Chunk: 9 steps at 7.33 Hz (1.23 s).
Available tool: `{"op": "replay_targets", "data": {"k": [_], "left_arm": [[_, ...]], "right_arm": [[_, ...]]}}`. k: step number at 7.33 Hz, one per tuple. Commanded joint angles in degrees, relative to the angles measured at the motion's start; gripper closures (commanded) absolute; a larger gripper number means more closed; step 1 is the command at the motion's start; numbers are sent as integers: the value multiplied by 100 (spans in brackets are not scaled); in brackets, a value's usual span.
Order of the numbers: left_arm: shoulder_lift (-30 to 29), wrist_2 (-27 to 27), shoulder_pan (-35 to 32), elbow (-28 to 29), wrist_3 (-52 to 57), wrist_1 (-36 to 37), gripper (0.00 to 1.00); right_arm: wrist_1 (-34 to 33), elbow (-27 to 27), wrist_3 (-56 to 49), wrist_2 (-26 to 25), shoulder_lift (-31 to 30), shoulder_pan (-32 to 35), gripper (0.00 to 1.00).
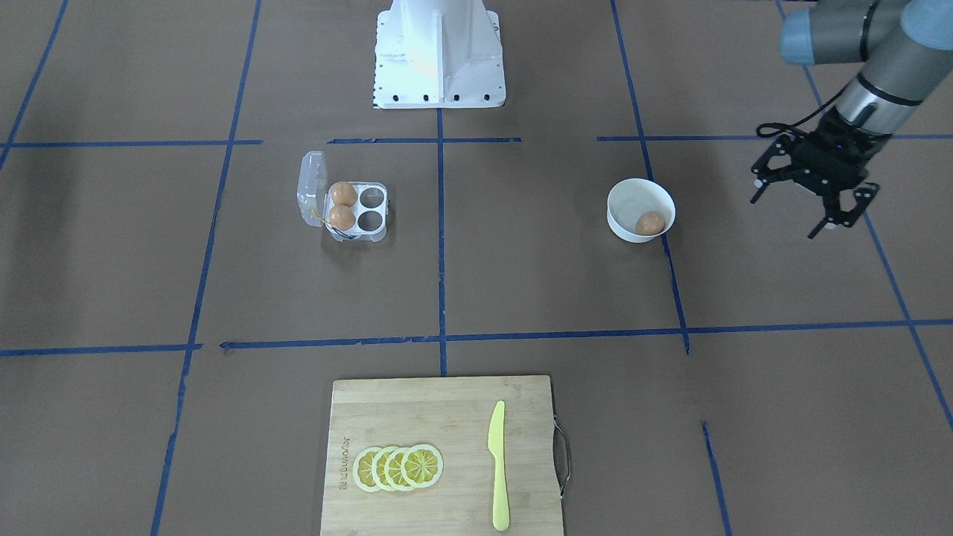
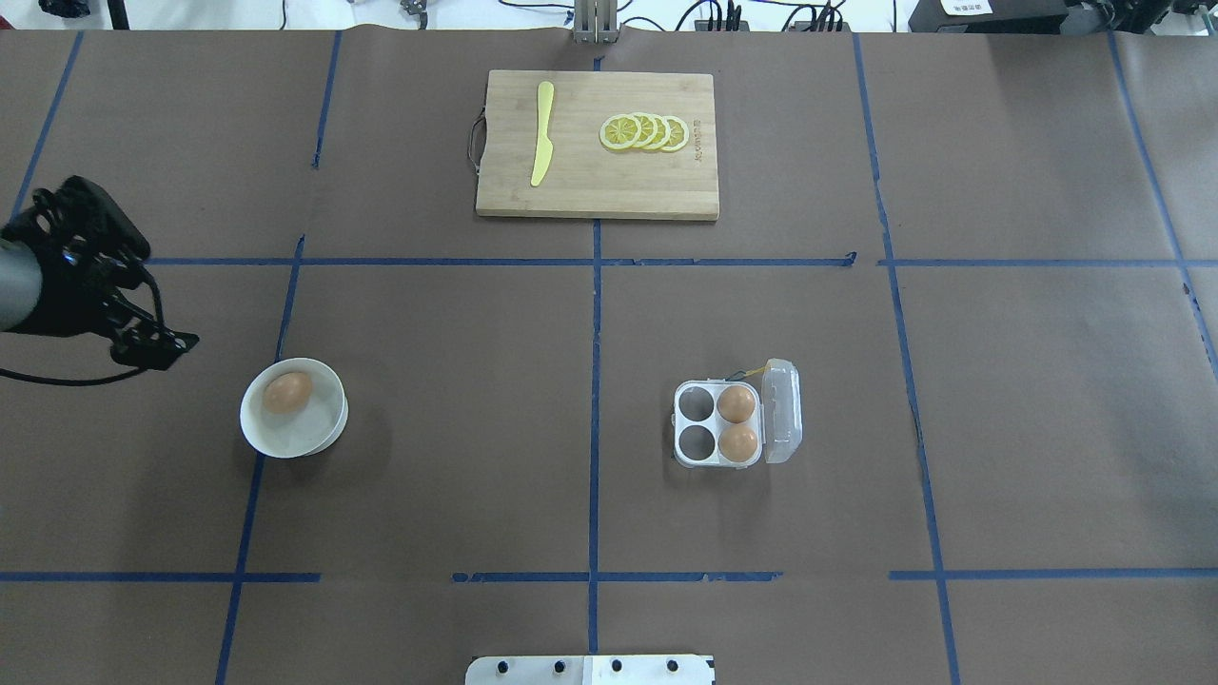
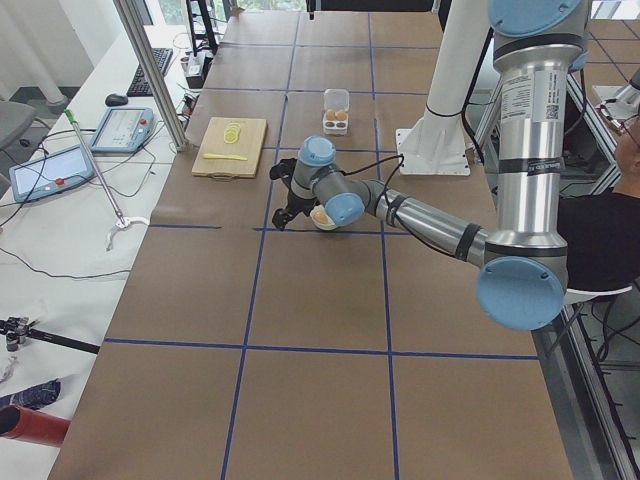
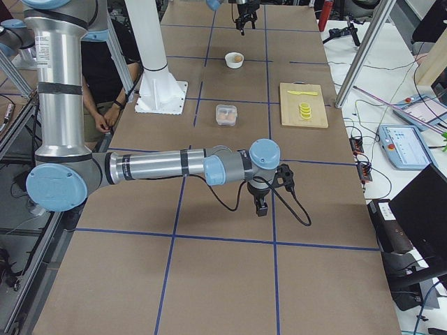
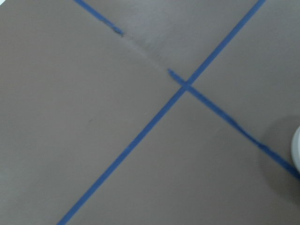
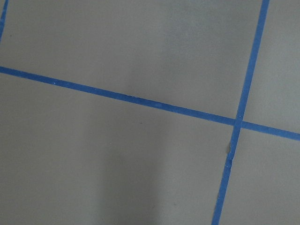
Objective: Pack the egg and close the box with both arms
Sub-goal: 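Move the left gripper over the white bowl holding the brown egg, then lower the left gripper into the bowl and close it on the egg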
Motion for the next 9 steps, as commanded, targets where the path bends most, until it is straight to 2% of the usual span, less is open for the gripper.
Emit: {"op": "replay_targets", "data": {"k": [1,2,3,4,5,6,7,9], "left_arm": [[-7,940,979,-112,-915,36,1],[-16,1020,1104,-156,-1136,219,2],[-216,1056,1305,-191,-1295,804,2],[-766,1056,1359,-226,-1375,1776,2],[-1163,1056,1447,-200,-1349,2394,2],[-1211,1082,1500,-200,-1305,2479,2],[-1202,1396,1518,-183,-1296,2471,2],[-1211,1540,1544,-86,-1217,2462,12]], "right_arm": [[0,-32,-5,-2,-2,-45,0],[0,-32,4,-2,-2,-89,0],[0,-32,-5,-11,-2,-98,0],[0,-32,4,-11,-2,-98,0],[0,-32,4,-11,-2,-98,0],[0,-32,4,-19,-2,-107,0],[0,-32,4,-19,6,-107,0],[0,-32,4,-19,-2,-116,0]]}}
